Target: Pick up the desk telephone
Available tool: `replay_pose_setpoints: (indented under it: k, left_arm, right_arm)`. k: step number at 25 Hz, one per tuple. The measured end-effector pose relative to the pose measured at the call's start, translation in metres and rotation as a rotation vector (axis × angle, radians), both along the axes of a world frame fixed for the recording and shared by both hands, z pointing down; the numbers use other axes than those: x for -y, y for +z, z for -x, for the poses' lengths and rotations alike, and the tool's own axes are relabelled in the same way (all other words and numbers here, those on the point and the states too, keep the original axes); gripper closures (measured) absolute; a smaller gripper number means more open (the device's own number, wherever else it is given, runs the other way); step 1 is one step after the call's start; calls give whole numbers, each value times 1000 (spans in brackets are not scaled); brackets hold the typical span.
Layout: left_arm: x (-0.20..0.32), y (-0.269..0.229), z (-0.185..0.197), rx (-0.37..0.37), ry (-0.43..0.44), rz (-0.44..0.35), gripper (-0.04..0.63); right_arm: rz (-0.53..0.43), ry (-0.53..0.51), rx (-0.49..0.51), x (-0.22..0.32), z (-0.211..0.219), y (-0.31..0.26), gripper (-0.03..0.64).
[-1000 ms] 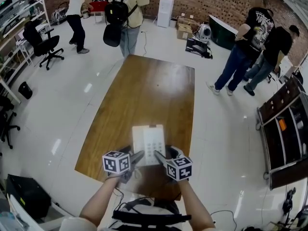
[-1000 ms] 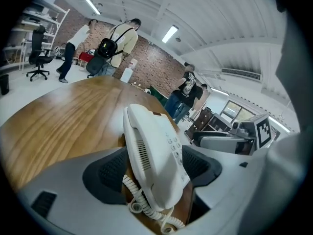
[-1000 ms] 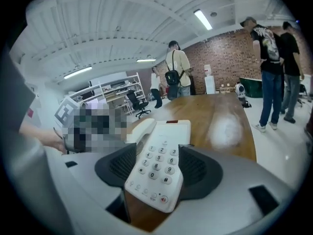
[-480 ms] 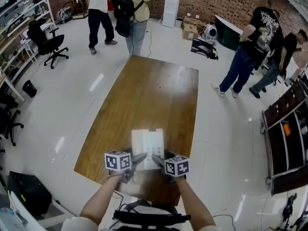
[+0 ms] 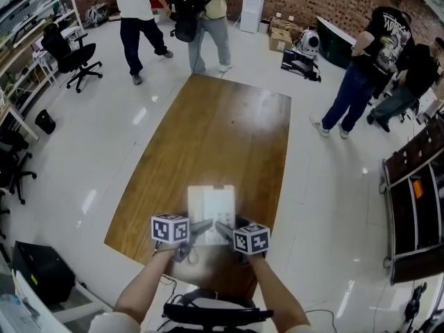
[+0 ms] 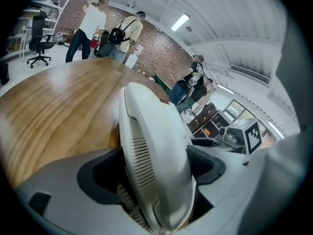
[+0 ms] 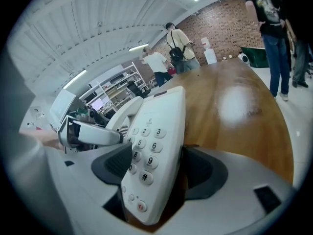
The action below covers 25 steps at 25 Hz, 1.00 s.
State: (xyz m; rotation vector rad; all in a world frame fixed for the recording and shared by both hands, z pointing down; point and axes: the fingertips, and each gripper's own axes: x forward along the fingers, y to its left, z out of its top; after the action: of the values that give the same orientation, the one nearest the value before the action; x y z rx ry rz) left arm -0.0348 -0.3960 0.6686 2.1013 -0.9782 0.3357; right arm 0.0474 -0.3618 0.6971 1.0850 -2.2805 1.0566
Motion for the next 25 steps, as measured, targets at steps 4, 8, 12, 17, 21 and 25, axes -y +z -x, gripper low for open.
replay_pose_setpoints:
  k: [4,8,12,17,21,25]
  left_arm:
    - [3,0,1,5,-33,2,193]
    - [2,-3,3,0,-69,-25,212]
    - [0,-5,7,11,-112,-53,230]
    - [-5,-13,8,29,-137,-85,238]
    - [-10,-26,5,60,-133,-144,241]
    - [-14,-33,6,74,-119,-178,244]
  right_arm:
    - [10,2,-3,3,1,-2,279]
    - [6,18,-3,2,-1,1,288]
    - [-5,36,1,0,1,-1,293]
    - [-33,20,-14,0,2,-7,293]
    - [-59,25,-25,-3,1,-14,295]
    - [-74,64,-13,-8,2,-20,300]
